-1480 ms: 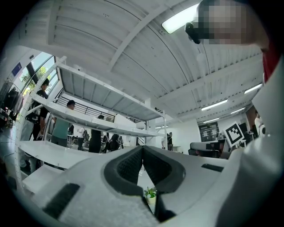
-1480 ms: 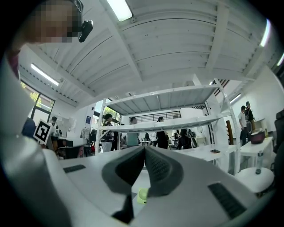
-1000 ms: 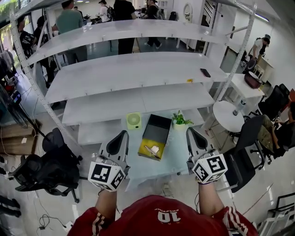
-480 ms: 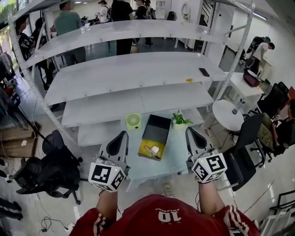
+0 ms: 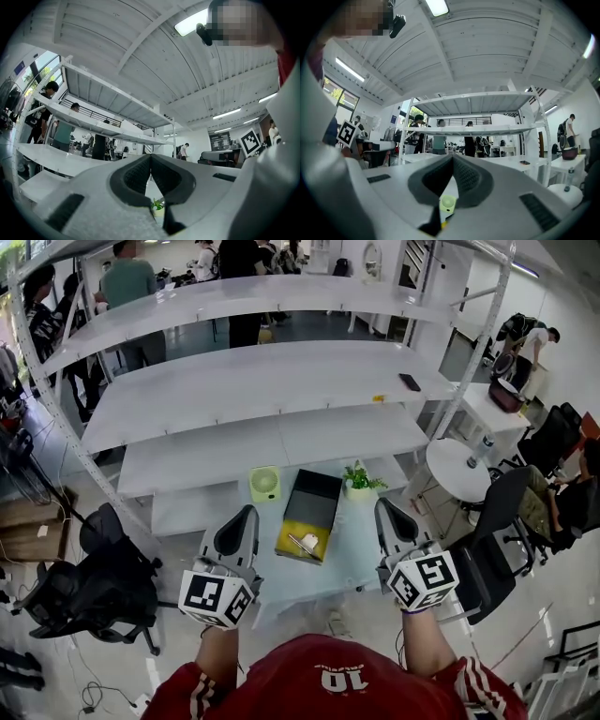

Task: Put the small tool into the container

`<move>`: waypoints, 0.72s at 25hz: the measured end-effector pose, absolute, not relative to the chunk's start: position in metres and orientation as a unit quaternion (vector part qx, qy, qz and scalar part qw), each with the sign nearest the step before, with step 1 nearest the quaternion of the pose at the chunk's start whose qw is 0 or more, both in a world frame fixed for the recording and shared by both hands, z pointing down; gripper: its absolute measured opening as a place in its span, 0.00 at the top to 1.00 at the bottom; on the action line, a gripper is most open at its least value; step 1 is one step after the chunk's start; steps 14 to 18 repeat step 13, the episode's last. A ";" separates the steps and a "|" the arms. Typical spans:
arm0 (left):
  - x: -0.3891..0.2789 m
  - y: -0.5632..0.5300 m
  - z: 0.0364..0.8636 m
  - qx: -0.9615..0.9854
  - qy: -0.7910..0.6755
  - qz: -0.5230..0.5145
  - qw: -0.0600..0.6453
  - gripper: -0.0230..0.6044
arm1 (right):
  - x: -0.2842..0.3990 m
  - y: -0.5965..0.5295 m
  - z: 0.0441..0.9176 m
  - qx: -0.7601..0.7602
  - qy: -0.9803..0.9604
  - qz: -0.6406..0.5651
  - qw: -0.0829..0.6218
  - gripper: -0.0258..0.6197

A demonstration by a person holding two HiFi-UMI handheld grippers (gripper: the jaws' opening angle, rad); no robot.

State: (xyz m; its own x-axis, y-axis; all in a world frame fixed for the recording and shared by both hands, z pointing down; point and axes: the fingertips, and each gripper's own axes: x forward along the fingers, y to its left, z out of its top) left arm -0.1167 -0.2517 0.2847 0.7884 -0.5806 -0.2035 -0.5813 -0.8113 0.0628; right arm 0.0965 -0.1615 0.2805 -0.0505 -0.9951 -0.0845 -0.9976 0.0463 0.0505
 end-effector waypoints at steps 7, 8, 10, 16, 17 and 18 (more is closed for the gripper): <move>-0.111 -0.253 0.284 -0.947 0.304 0.106 -0.002 0.96 | 0.101 -0.162 0.279 -0.690 0.722 0.043 0.016 0.96; -0.111 -0.253 0.284 -0.947 0.304 0.106 -0.001 0.96 | 0.101 -0.162 0.279 -0.690 0.722 0.043 0.017 0.96; -0.112 -0.254 0.285 -0.947 0.304 0.106 -0.002 0.96 | 0.101 -0.162 0.279 -0.690 0.722 0.044 0.019 0.96; -0.113 -0.254 0.286 -0.946 0.305 0.106 -0.002 0.96 | 0.100 -0.162 0.279 -0.690 0.722 0.045 0.020 0.96; -0.113 -0.254 0.286 -0.946 0.305 0.106 -0.002 0.96 | 0.100 -0.162 0.279 -0.690 0.722 0.045 0.020 0.96; -0.113 -0.254 0.286 -0.946 0.305 0.106 -0.002 0.96 | 0.100 -0.162 0.279 -0.690 0.722 0.045 0.020 0.96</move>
